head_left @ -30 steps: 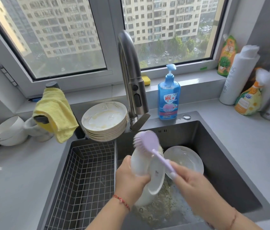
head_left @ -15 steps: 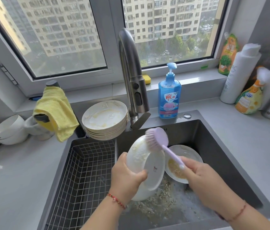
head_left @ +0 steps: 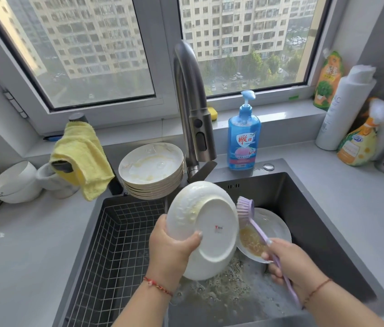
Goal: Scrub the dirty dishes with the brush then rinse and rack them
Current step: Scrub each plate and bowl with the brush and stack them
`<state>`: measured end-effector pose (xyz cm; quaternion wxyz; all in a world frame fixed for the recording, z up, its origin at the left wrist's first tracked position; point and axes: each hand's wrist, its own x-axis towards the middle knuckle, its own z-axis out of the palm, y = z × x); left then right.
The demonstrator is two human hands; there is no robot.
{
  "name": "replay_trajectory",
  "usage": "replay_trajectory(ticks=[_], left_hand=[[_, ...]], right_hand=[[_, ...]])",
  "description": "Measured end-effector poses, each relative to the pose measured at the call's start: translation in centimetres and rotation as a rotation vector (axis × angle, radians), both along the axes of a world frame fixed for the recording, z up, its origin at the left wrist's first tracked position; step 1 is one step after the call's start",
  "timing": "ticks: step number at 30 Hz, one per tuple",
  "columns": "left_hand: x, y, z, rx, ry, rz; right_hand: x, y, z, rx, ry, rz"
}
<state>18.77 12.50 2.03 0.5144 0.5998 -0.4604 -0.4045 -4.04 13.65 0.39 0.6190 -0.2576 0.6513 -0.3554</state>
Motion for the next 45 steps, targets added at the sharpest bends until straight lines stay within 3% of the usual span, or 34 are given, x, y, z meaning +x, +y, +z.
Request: replay_trajectory(ticks=[6,11,14,17,23,28,32,35,39,43,45], left_hand=[[-1.2,0.2,0.0,-0.012,0.361,0.016],[-1.0,0.5,0.0,-0.015,0.465,-0.094],[-0.1,0.2,0.4,0.025,0.356,-0.129],[0.8,-0.6,1.1,0.073,0.131,-0.160],[1.8,-1.3,2.6,0.163,-0.156,-0.446],[1.2,-1.7,3.7,0.149,-0.305,-0.532],[0.3,-1.5,4.1,0.090,-0.490,-0.615],[0.0,-1.2,3.5,0.045,-0.497,-0.529],[0.4,-1.1,2.7,0.028,-0.476,-0.341],[0.8,-1.0,2.8,0.028,-0.443,-0.205],[0.6,-1.0,2.7,0.024,-0.459,-0.183]], right_hand=[[3.0,-0.2,-1.0,-0.039,-0.320,-0.055],[2.7,-0.4,-0.8,-0.109,-0.299,-0.100],[1.6,-0.6,0.4,-0.190,-0.191,-0.033],[0.2,-1.2,1.7,-0.234,-0.061,0.121],[-1.8,-2.1,3.0,-0.249,0.172,0.396],[-2.3,-2.2,3.6,-0.304,0.244,0.465],[-1.7,-2.1,4.0,-0.409,0.451,0.582],[-1.3,-2.1,3.7,-0.469,0.502,0.427],[-1.6,-1.4,3.0,-0.369,0.430,0.141],[-1.3,0.3,1.6,-0.197,0.358,0.143],[-0.3,0.7,2.1,-0.244,0.361,0.185]])
